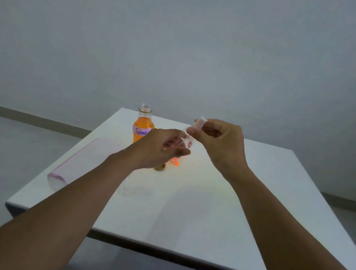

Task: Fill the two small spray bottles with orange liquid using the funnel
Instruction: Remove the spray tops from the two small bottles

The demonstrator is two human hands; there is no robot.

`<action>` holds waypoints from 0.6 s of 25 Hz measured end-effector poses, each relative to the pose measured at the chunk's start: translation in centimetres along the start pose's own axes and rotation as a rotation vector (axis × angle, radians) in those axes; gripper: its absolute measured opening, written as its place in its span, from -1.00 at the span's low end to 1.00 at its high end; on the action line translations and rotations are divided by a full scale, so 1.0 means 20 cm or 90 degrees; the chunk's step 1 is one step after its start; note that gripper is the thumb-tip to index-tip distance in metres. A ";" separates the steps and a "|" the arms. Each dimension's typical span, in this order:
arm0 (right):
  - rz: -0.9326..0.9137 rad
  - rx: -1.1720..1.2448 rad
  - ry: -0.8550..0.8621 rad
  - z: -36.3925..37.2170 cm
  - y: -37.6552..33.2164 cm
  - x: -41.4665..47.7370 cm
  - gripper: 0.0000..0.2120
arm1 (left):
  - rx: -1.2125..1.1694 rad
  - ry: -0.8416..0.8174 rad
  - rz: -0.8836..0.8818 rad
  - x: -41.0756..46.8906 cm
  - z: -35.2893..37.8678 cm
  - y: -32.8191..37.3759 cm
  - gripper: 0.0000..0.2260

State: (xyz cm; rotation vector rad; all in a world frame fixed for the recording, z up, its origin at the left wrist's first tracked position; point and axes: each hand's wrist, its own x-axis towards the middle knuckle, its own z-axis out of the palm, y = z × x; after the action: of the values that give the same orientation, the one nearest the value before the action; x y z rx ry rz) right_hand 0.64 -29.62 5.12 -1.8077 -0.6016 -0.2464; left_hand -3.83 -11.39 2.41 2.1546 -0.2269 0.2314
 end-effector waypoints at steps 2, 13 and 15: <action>0.039 0.018 -0.020 -0.08 0.05 -0.03 -0.94 | 0.013 -0.054 -0.012 -0.01 0.08 0.04 -0.94; 0.189 0.246 -0.199 -0.50 0.33 -0.32 -0.43 | -0.133 -0.116 -0.108 -0.11 0.48 0.05 -0.63; 0.224 0.199 -0.134 -0.48 0.38 -0.36 -0.46 | -0.075 -0.067 -0.123 -0.12 0.53 -0.01 -0.60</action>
State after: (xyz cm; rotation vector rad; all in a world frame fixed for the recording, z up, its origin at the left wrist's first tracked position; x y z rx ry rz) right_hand -0.18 -42.27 -1.31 -1.6088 -0.4295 0.2666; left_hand -5.19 -19.93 -4.12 2.0574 -0.0882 -0.0062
